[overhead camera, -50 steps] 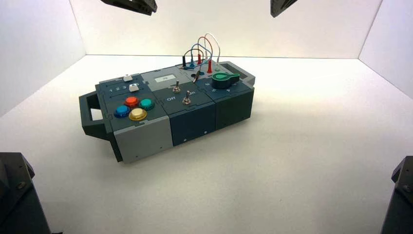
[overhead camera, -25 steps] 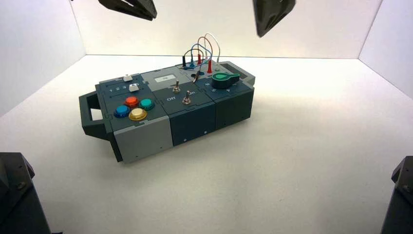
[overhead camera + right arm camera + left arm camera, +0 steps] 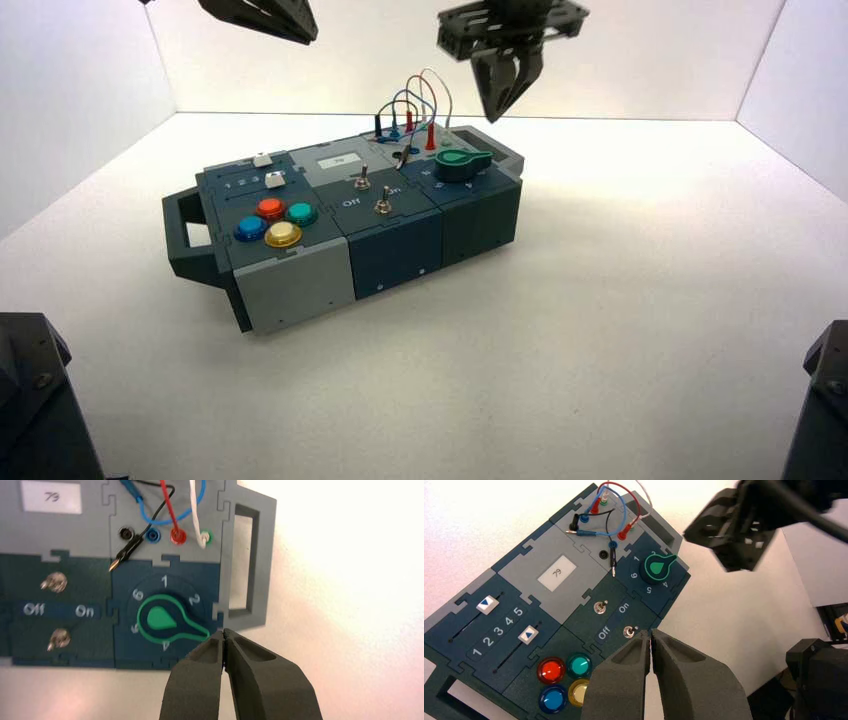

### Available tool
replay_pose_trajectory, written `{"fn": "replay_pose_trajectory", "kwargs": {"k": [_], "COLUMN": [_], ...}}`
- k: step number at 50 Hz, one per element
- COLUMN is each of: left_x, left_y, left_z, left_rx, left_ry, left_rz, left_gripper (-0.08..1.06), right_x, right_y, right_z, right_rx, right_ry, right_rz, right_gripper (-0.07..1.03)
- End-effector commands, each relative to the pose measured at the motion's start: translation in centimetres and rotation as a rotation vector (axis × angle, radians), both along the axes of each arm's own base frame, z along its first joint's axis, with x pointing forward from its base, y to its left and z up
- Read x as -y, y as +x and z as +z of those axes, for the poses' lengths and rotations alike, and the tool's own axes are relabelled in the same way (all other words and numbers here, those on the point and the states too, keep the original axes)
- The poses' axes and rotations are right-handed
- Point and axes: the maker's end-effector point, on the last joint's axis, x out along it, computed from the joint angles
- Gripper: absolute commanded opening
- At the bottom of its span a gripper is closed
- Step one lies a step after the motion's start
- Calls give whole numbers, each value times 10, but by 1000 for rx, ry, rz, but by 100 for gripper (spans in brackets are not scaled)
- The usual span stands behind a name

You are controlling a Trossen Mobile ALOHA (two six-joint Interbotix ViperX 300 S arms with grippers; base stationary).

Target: Turn the knob to position 4.

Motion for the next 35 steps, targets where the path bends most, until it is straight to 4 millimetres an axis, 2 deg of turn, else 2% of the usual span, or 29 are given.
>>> {"fn": "replay_pose_trajectory", "kwargs": {"k": [1, 23, 35], "left_x": [2, 3, 3], "left_y": [9, 9, 10], "left_z": [15, 18, 20], "left_rx": [35, 37, 42], "left_ry": [-16, -20, -22], "left_rz": [7, 2, 2], "left_gripper": [2, 2, 2], "right_x": [-8, -5, -10], "right_y": [12, 4, -6], "right_z": [9, -13, -16], "right_rx": [27, -37, -67], "right_ry": [23, -15, -23], "right_rz": [-5, 5, 26], "right_gripper": [-2, -2, -2]}}
